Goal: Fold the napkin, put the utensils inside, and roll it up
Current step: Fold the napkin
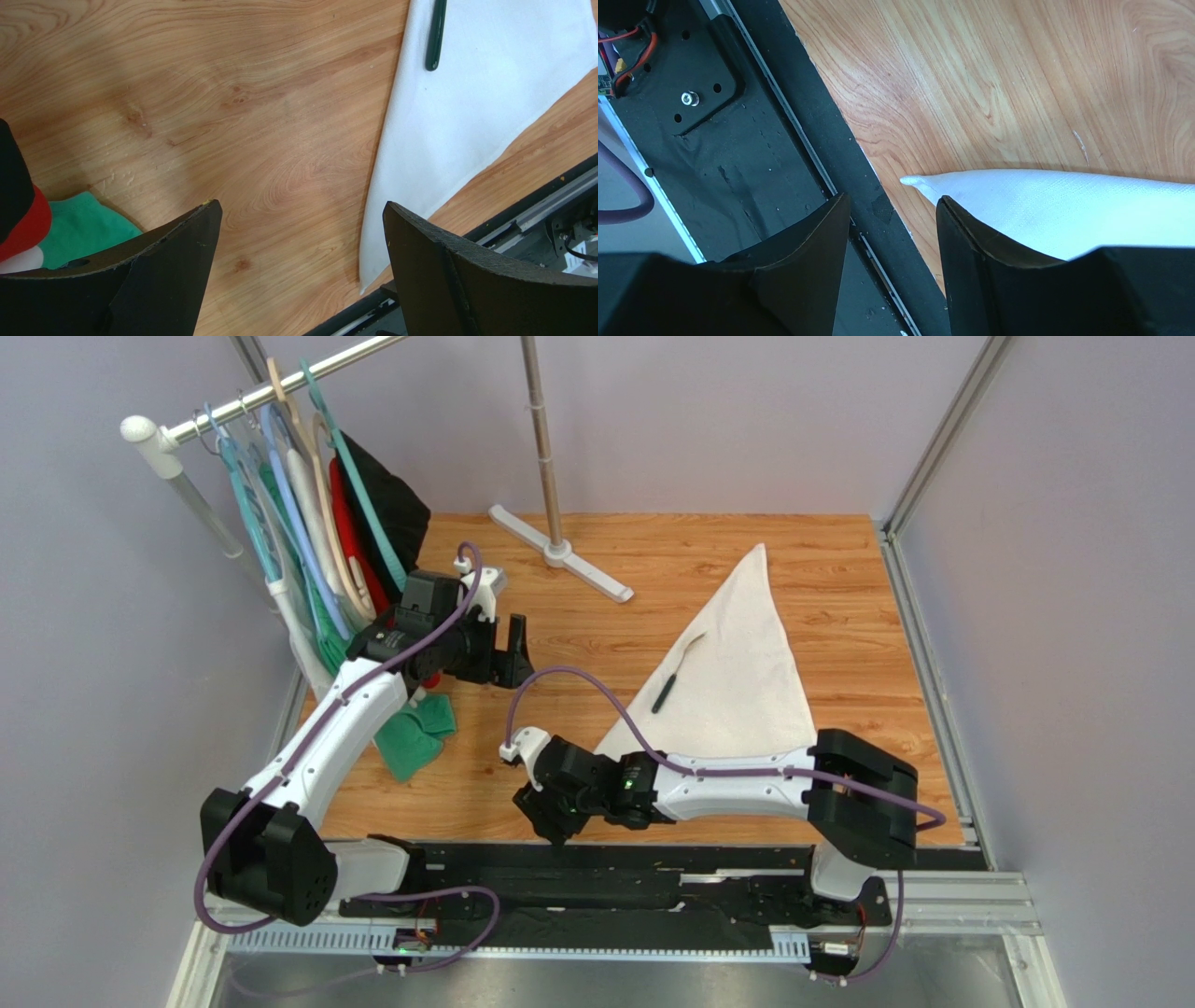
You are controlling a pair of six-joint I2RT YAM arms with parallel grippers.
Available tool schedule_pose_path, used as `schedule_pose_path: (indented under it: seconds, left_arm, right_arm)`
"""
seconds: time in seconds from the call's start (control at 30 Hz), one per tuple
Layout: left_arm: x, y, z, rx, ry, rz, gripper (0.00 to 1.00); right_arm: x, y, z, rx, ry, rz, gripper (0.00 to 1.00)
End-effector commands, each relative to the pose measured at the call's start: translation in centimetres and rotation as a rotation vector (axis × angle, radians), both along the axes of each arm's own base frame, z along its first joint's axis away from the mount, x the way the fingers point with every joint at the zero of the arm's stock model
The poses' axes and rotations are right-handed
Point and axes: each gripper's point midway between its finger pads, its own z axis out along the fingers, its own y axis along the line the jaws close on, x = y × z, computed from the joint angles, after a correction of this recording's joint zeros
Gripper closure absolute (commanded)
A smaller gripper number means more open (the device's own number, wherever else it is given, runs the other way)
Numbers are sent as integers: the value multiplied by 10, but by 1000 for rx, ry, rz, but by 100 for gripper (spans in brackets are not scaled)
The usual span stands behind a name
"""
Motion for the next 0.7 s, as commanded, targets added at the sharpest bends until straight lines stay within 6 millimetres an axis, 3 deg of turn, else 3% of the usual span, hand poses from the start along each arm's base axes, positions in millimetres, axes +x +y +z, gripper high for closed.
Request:
schedule_pose_path:
  seconds: [0.0,0.43,0.53,0.67]
  left_arm:
    - [-3,1,3,-5,-17,-19,5]
    - [-3,1,3,-3,-18,-22,5]
    - [-4,0,2,-4,-17,-26,5]
    - [-4,0,2,-6,-15,-27,5]
  right_arm:
    - [7,17,11,42,-15,0,47]
    - [9,2,-25,-47,-21,-14,48]
    - [10,-1,-24,-49,-26,-20,48]
    - [12,3,-1,-15,-40,-26,48]
